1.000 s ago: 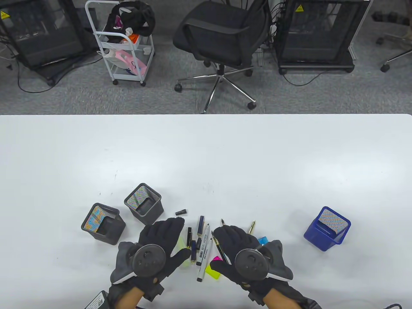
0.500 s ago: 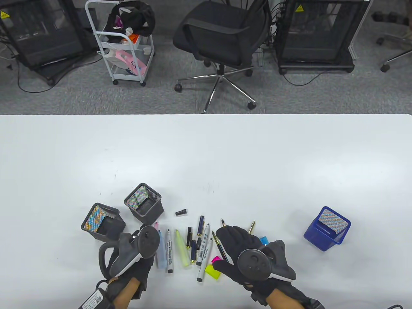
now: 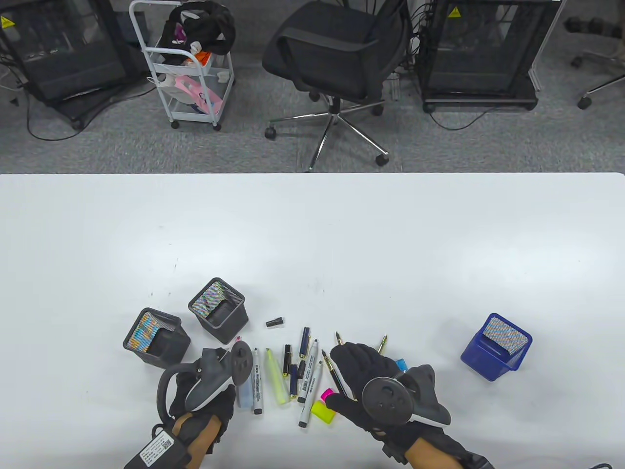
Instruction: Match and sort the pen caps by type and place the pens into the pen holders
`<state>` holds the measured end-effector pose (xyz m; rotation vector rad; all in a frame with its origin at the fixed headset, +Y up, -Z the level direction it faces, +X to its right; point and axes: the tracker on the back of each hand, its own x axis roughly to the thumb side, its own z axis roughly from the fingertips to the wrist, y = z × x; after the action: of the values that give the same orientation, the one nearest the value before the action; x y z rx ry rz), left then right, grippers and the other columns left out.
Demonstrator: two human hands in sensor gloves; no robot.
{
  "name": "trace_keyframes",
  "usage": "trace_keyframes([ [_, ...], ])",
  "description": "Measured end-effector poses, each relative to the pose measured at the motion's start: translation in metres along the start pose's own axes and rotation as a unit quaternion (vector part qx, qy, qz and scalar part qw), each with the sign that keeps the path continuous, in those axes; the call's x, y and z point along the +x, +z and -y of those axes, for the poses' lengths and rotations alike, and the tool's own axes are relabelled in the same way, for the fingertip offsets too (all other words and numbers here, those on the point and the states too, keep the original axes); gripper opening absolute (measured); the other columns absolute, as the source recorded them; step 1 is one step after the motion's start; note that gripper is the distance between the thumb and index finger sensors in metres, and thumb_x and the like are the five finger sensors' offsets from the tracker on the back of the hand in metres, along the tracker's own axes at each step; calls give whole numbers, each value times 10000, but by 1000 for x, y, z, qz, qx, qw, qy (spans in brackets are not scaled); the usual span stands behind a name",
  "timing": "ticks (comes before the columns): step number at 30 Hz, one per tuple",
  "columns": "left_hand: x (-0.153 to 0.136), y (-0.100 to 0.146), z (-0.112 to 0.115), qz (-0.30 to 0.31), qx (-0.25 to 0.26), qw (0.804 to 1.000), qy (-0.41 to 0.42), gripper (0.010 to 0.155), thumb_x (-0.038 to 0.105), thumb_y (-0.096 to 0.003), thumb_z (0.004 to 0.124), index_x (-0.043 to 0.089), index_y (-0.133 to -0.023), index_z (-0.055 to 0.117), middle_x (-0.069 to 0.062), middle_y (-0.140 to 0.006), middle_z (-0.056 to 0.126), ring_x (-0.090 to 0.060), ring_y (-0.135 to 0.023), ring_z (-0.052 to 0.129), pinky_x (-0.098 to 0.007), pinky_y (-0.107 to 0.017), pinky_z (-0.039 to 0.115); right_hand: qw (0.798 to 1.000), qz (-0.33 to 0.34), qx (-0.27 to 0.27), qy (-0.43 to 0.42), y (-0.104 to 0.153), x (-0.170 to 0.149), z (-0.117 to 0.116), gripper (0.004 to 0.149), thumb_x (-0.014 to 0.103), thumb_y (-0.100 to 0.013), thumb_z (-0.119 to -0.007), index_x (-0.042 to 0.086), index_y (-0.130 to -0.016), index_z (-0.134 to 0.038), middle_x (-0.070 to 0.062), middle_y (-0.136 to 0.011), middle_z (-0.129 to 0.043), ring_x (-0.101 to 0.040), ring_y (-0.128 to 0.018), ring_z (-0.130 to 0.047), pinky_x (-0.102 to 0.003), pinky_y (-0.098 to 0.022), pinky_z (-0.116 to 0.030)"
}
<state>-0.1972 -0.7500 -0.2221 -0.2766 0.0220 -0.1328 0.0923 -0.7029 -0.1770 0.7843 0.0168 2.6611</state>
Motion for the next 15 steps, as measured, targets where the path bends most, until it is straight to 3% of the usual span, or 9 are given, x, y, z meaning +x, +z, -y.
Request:
trace_keyframes([
  [15,-4,-3,2,-13,-19,999,26,777,381,-397,982,4,-1022,716,-228,-737,1023,-250,-353,1072,-560,-324,886,1000,1,3,2,0,1,-1,841,578,-443,-809,106,-1053,-474,-249,-1039,-637,-475,-936,-731,-607,-625,-727],
])
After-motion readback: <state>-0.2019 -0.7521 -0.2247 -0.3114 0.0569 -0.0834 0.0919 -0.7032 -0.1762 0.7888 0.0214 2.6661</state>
